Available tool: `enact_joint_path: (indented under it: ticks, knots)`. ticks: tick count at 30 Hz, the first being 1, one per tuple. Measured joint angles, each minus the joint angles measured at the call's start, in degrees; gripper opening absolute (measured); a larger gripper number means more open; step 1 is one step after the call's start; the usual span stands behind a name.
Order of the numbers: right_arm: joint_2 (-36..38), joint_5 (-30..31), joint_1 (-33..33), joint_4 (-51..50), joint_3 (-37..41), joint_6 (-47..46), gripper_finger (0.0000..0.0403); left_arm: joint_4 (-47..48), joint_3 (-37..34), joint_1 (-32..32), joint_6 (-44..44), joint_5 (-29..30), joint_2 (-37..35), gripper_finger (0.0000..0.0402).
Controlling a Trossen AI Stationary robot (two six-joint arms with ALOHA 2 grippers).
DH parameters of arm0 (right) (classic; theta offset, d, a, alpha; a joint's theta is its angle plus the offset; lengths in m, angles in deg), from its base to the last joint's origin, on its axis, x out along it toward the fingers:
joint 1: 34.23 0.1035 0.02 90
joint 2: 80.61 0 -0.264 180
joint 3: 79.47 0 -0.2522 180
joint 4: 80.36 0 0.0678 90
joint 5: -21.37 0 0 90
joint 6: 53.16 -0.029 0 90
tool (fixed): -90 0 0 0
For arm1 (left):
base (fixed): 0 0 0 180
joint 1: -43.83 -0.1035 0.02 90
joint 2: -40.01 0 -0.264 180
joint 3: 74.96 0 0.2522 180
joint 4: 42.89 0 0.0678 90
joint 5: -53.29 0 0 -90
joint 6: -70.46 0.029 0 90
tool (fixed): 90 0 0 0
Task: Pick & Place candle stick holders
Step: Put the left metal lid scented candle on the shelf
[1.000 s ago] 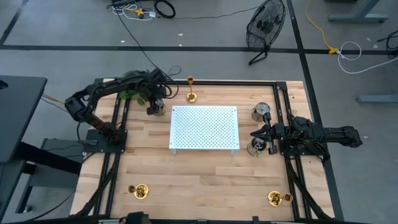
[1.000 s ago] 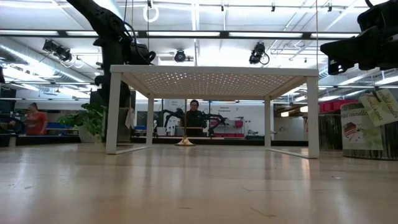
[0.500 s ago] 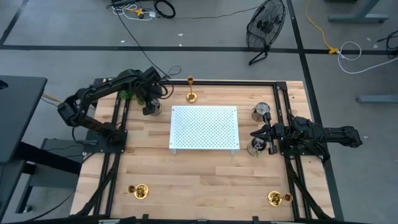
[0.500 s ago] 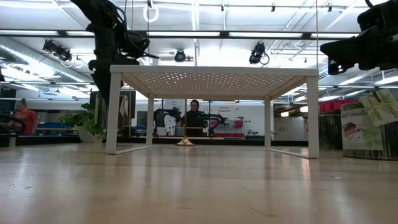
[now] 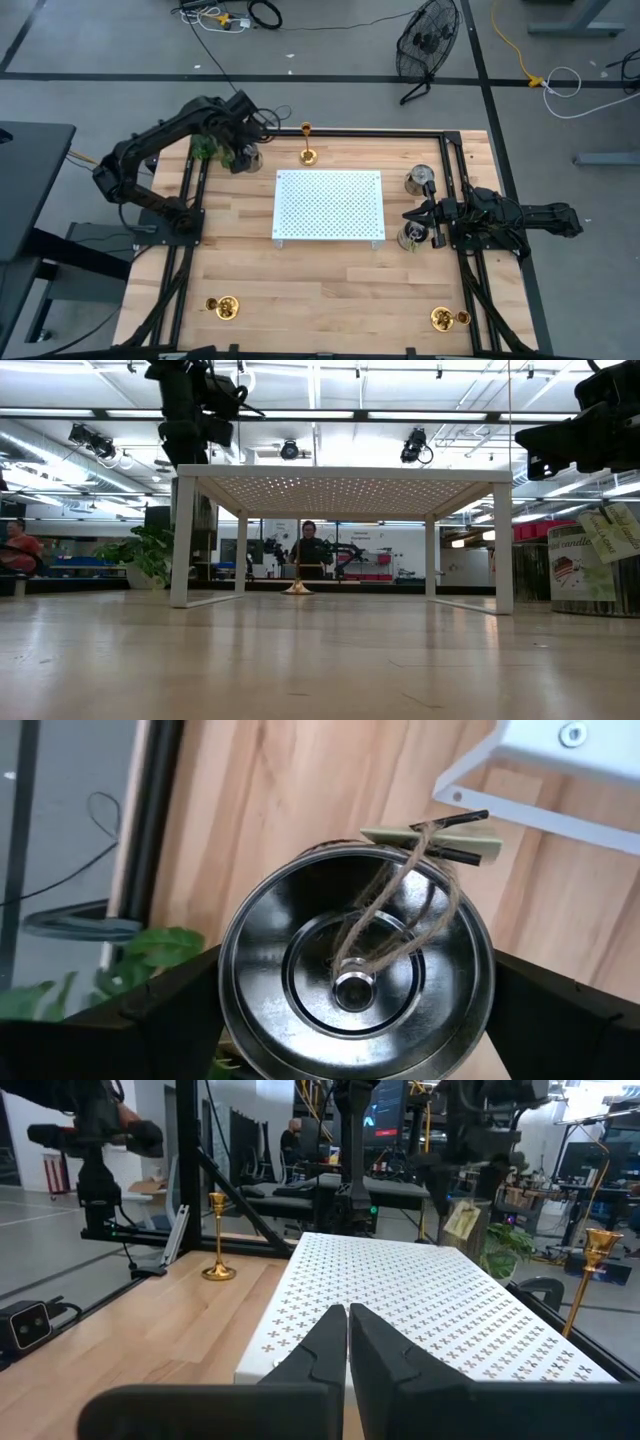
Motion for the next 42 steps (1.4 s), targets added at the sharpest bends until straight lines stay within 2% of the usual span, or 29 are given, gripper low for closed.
enact_joint_path:
  ticks: [11, 27, 42]
  knots:
    - [0.0, 0.0, 0.0, 0.0, 0.0, 0.0, 0.0021, 1.8, 6.3, 2.5, -1.3, 0.0, 0.0, 0.0378]
    - [0.0, 0.0, 0.0, 0.0, 0.0, 0.0, 0.0021, 2.2, 12.3, 12.3, -4.4, -0.3, 0.4, 0.0378]
    - [0.0, 0.0, 0.0, 0.0, 0.0, 0.0, 0.0021, 4.4, 27.3, 18.3, -5.4, -0.7, 9.9, 0.0378]
